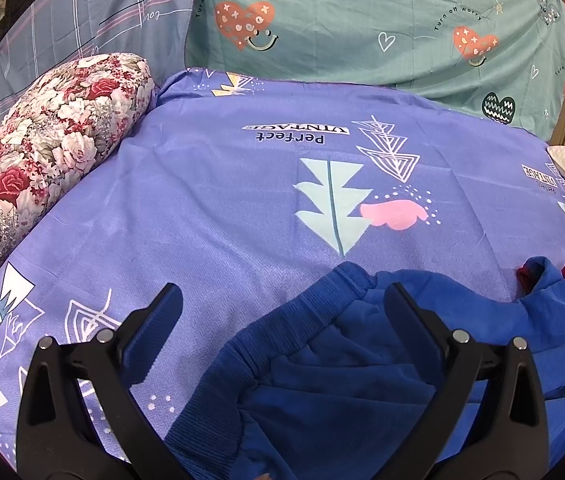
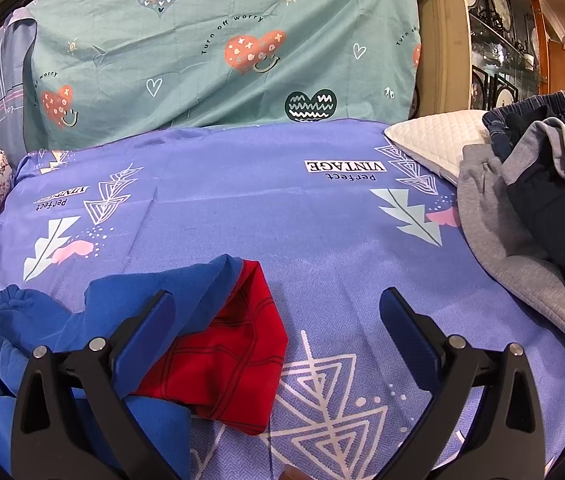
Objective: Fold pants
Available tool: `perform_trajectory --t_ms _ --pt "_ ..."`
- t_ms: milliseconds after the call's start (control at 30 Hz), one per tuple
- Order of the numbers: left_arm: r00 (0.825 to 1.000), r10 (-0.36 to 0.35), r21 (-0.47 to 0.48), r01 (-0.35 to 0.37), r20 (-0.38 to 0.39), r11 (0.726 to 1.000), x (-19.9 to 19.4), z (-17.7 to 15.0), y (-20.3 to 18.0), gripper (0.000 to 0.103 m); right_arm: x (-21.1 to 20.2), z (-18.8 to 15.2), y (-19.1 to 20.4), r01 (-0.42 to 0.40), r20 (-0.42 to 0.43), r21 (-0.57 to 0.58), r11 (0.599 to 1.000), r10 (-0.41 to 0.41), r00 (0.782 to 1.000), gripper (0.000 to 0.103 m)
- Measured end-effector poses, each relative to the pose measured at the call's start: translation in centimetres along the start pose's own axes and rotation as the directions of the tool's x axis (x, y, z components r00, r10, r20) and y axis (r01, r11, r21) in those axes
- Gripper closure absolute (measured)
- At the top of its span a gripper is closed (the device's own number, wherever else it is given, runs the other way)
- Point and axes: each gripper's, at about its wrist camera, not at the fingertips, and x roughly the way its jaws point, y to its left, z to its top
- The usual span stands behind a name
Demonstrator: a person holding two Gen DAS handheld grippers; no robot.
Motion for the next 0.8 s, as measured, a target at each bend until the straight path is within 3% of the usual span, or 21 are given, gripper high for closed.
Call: perform_trajectory --t_ms 267,300,333,400,467,567,600,667,700,733,800 --pt "1.0 -0.01 0.003 0.01 -0.016 1.0 0.2 0.1 0.0 0.002 0.1 0.0 0.0 0.0 -0.001 0.001 1.0 0.0 1.0 0.001" --pt "0.997 -0.059 0.01 0.059 -0.048 0.998 0.4 0.3 0.2 0.002 0.0 0.0 0.0 -0.001 0.0 0.002 1.0 0.001 1.0 0.001" --pt "0.984 -0.143 0.027 0.147 -0.107 0.989 0.8 0.8 0.2 0.002 0.0 0.0 0.0 -0.001 0.001 0.003 1.0 0.001 1.0 0.001" --pt "0.935 -0.271 0.05 0.289 -0.227 0.956 1.7 1.8 0.2 0.002 0.1 0.0 -0.2 -0.006 -0.001 0.009 1.0 0.006 1.0 0.001" --pt "0.868 -0.361 0.058 0.403 -0.342 0.913 2.6 3.2 0.3 0.002 0.2 0.0 -0.2 -0.013 -0.01 0.012 1.0 0.013 1.0 0.001" --pt "0.843 -0.38 0.101 0.446 -0.382 0.889 3.3 5.1 0.3 0.002 0.4 0.0 -0.3 -0.022 -0.02 0.02 1.0 0.022 1.0 0.001" --pt "0.827 -0.387 0.128 0.471 -0.408 0.873 4.0 5.7 -0.1 0.002 0.4 0.0 -0.4 -0.025 -0.022 0.024 0.999 0.025 0.999 0.001" --pt "0.767 -0.421 0.127 0.537 -0.484 0.834 5.9 5.9 -0.6 0.002 0.5 0.0 -0.6 -0.03 -0.029 0.034 0.999 0.031 0.999 0.001" --pt "0.726 -0.438 0.11 0.571 -0.53 0.814 7.2 5.7 -1.2 0.002 0.6 0.0 -0.7 -0.033 -0.032 0.038 0.999 0.034 0.999 0.001" --pt "0.701 -0.443 0.1 0.587 -0.558 0.803 8.1 5.4 -1.7 0.002 0.6 0.0 -0.7 -0.034 -0.035 0.042 0.999 0.036 0.999 0.001" --pt "0.68 -0.418 0.114 0.592 -0.603 0.798 10.0 4.7 -2.9 0.002 0.7 0.0 -0.9 -0.039 -0.038 0.051 0.998 0.041 0.998 0.001"
